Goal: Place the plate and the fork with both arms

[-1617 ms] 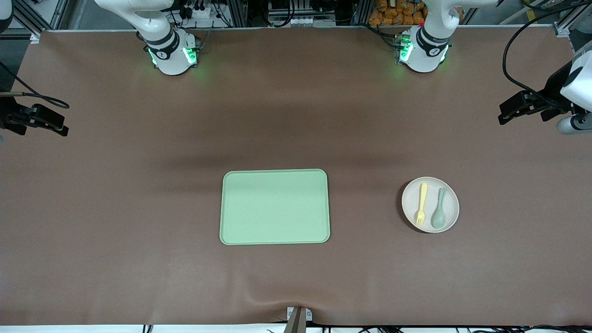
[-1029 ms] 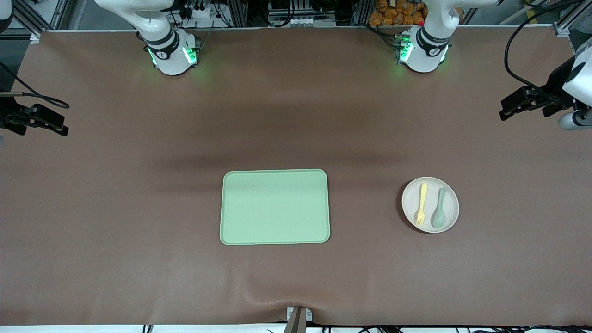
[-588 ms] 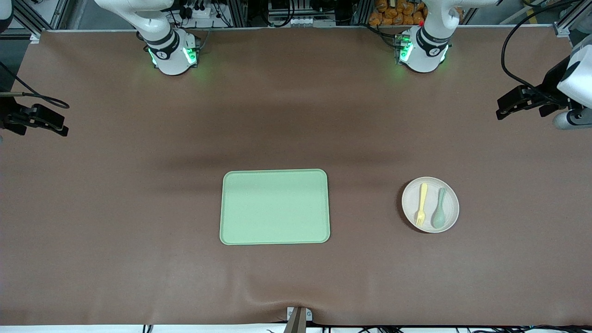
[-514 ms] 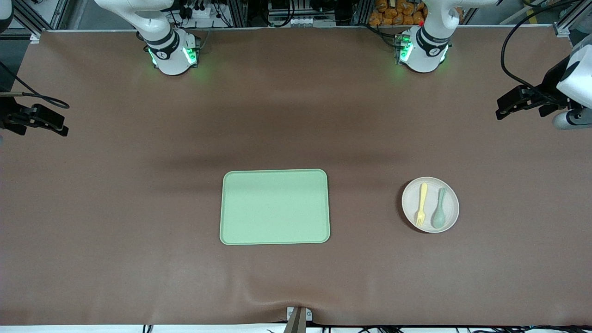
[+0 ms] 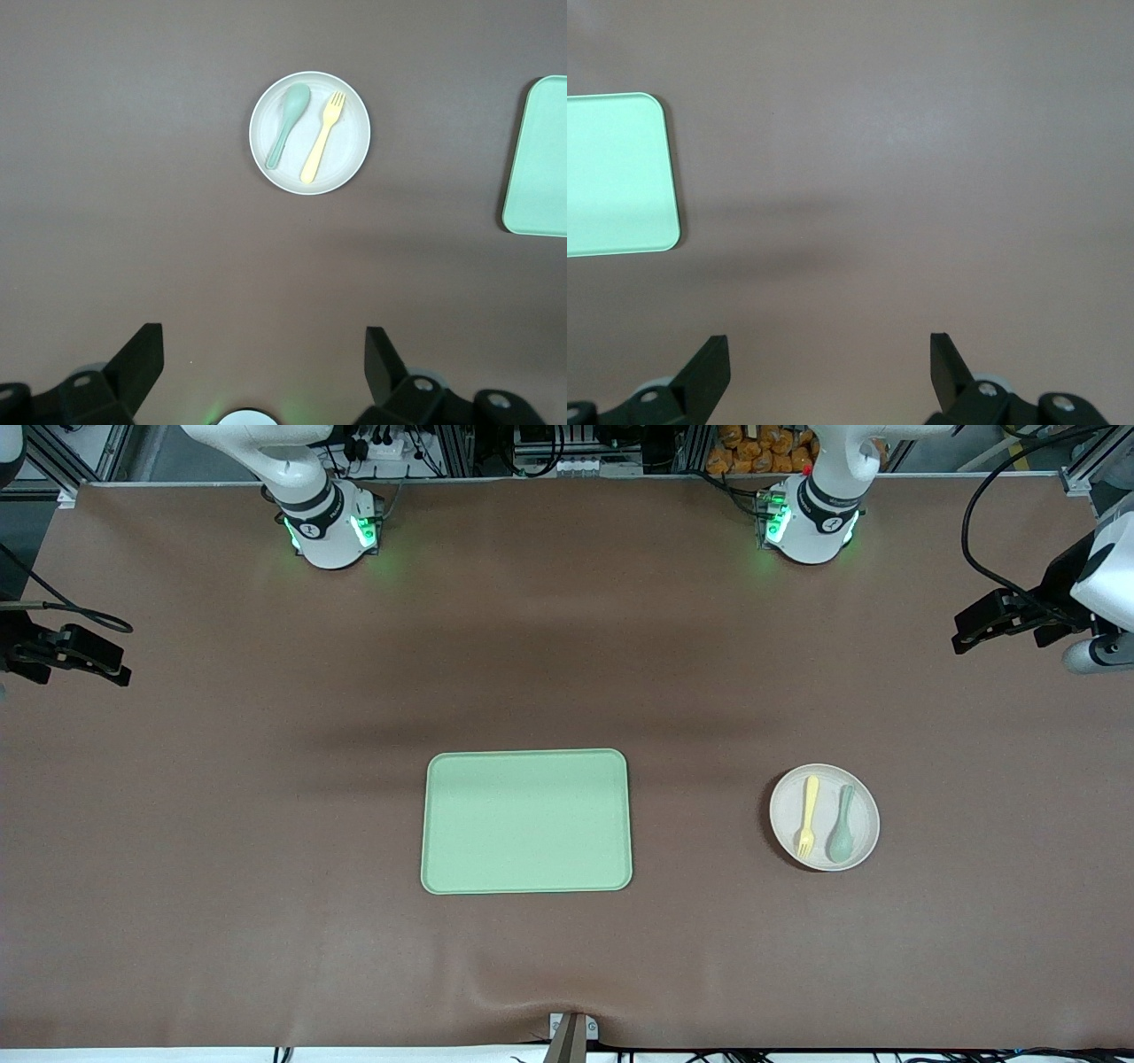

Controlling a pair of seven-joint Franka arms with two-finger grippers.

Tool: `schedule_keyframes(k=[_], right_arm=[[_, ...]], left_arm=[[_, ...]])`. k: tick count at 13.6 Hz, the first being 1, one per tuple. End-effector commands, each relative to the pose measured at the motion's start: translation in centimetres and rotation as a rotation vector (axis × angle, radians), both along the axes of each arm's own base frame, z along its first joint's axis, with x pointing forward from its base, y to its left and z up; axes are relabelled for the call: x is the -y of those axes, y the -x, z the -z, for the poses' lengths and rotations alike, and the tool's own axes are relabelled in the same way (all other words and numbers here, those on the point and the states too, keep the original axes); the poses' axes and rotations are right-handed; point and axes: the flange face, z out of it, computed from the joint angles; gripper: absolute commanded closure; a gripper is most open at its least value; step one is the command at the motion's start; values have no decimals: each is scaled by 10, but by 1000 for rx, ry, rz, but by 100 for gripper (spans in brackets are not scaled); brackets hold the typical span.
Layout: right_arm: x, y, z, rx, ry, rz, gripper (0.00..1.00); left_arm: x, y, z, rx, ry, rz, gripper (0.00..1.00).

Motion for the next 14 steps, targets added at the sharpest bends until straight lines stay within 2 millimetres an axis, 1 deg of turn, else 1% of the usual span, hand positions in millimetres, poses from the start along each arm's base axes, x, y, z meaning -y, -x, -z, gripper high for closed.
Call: schedule_keyframes(k=[1,9,14], right_arm=[[5,-2,-4,1,-2,-6,0],[5,-2,-4,1,-2,-4,0],[5,-2,-4,-2,-2,-6,0]], left_arm=[[-1,3,-4,-9,-6,-12,0],[-1,0,-1,-11,-7,-12,0],[3,-1,1,-9,-8,-6,0]])
